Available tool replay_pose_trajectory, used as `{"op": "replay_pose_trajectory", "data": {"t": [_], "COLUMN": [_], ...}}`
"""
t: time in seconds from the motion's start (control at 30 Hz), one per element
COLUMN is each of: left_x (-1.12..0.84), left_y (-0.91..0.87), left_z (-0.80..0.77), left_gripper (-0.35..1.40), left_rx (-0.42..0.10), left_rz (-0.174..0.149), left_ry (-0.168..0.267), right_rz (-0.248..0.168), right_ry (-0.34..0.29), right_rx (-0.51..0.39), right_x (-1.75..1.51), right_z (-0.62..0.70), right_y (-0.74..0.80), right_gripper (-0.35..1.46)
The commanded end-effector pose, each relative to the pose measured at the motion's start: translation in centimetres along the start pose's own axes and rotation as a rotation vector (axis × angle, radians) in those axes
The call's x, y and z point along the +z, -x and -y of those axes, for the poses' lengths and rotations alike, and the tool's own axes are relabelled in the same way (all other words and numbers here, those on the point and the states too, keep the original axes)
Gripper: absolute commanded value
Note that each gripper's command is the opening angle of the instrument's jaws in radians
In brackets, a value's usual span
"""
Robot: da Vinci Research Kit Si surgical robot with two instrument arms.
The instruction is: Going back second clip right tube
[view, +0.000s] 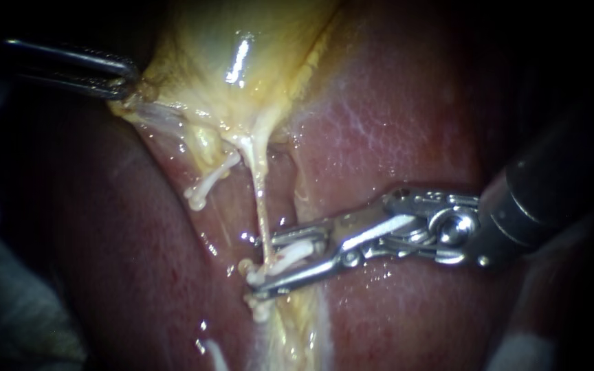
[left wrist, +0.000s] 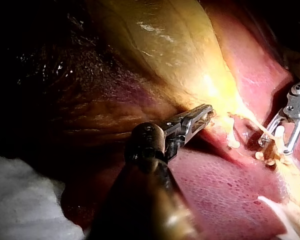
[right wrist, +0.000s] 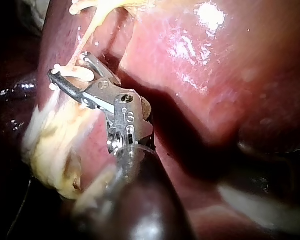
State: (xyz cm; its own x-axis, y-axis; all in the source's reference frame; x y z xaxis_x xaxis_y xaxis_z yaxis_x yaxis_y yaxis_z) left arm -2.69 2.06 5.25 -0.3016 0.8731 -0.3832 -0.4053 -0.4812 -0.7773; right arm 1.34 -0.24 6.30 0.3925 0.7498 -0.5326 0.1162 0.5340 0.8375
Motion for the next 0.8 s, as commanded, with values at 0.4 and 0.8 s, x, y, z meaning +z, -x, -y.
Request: {"op": "replay_pose_trajectory", "data": {"t": [0.4,0.8], "left_x": [-0.01,0.00], "left_y": [0.00,0.00], "left_z": [0.00,0.00], "left_gripper": [-0.35,-0.35], "left_rx": [0.000,0.000], "left_rz": [0.000,0.000], "left_ry": [0.000,0.000], "right_rz": [0.011,0.033], "right_ry": [-0.011,-0.128], "right_rx": [-0.024,-0.083], "right_x": [-0.03,0.37], "right_z": [0.00,-0.04], "right_y": [0.03,0.06], "right_gripper": [0.50,0.50]}}
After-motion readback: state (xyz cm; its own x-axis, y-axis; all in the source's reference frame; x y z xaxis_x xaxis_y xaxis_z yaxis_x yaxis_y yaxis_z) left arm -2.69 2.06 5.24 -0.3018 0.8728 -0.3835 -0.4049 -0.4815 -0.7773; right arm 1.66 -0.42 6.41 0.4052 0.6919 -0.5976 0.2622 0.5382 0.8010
